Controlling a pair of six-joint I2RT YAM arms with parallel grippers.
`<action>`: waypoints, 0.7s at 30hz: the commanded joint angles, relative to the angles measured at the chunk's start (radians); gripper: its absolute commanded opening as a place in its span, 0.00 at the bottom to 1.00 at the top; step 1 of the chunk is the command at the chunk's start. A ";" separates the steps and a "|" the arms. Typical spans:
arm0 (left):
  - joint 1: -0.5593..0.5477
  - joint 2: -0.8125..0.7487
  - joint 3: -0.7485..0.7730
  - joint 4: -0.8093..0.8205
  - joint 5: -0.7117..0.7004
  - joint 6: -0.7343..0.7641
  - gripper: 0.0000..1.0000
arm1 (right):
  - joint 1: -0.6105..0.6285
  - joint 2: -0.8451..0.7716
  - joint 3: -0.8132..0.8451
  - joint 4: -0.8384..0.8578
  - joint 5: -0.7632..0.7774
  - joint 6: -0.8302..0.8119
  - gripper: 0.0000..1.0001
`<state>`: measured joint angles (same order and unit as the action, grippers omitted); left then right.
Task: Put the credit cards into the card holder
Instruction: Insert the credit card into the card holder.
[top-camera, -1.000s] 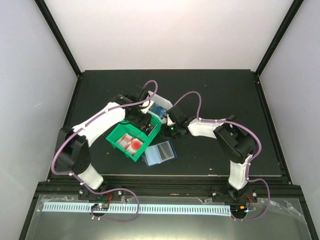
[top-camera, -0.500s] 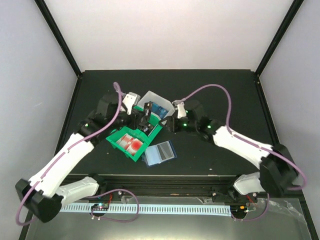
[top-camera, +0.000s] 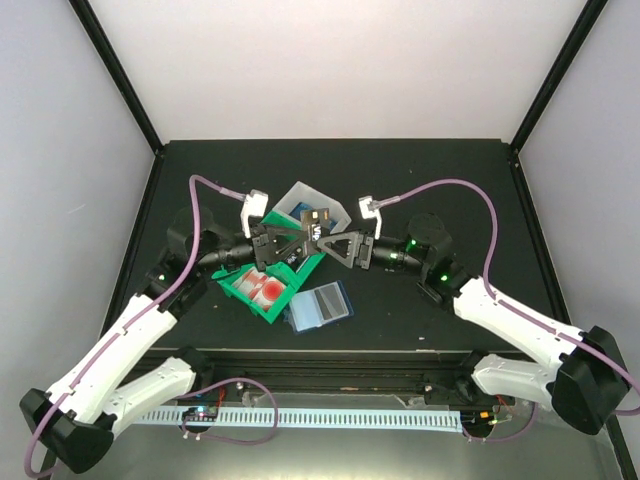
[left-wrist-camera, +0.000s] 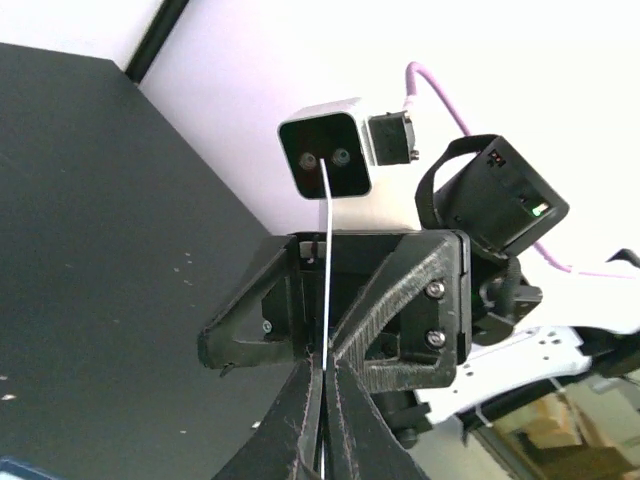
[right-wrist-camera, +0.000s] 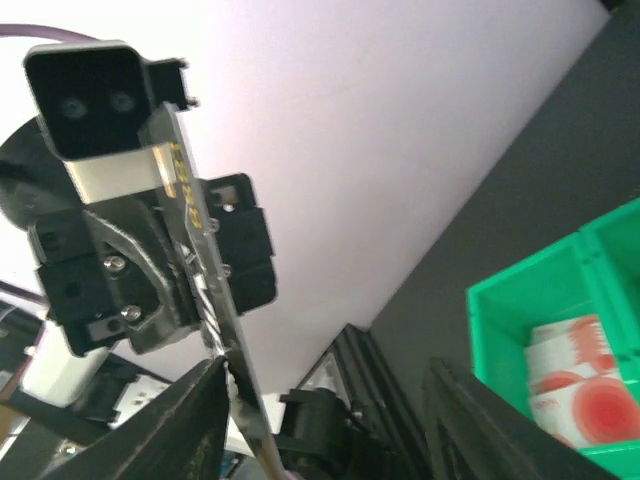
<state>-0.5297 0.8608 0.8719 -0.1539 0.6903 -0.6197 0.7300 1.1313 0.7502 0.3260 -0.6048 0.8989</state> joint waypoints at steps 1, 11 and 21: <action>0.006 -0.028 -0.005 0.079 0.116 -0.115 0.02 | 0.005 -0.021 -0.048 0.249 -0.072 0.133 0.49; 0.005 -0.019 -0.045 0.011 0.107 -0.122 0.03 | 0.008 -0.047 -0.054 0.245 -0.096 0.143 0.01; 0.004 -0.034 -0.156 -0.127 -0.089 -0.031 0.50 | 0.008 -0.106 -0.110 -0.116 0.053 0.004 0.01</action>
<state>-0.5247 0.8318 0.7589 -0.2188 0.6857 -0.6861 0.7372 1.0500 0.6739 0.3790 -0.6262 0.9741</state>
